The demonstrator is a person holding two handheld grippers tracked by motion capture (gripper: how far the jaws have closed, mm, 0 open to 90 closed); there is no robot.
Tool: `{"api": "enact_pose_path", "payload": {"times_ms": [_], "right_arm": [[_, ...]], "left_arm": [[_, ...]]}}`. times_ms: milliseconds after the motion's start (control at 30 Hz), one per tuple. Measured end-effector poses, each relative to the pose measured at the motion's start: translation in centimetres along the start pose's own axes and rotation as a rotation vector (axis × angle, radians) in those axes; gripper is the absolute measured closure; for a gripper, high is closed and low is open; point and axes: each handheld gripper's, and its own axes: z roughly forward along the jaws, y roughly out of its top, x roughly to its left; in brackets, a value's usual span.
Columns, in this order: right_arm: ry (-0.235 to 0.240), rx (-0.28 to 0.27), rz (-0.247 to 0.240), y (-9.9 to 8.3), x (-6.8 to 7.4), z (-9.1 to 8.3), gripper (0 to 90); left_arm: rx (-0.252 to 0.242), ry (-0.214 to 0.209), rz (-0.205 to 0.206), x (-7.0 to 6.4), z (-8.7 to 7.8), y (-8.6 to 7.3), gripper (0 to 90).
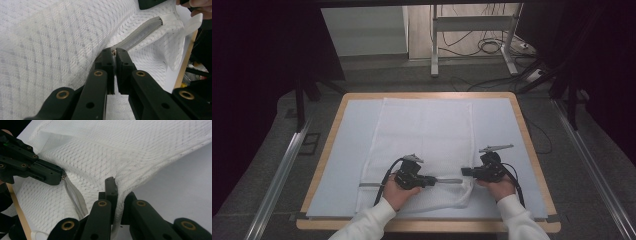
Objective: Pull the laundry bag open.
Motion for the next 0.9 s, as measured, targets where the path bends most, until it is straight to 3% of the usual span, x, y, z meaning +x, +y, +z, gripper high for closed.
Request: {"api": "enact_pose_path", "payload": {"times_ms": [900], "right_arm": [[-0.005, 0.011, -0.002, -0.1, 0.0, 0.2, 87.9]], "left_arm": [[0.003, -0.003, -0.028, 1.3, -1.5, -1.1, 86.8]]}}
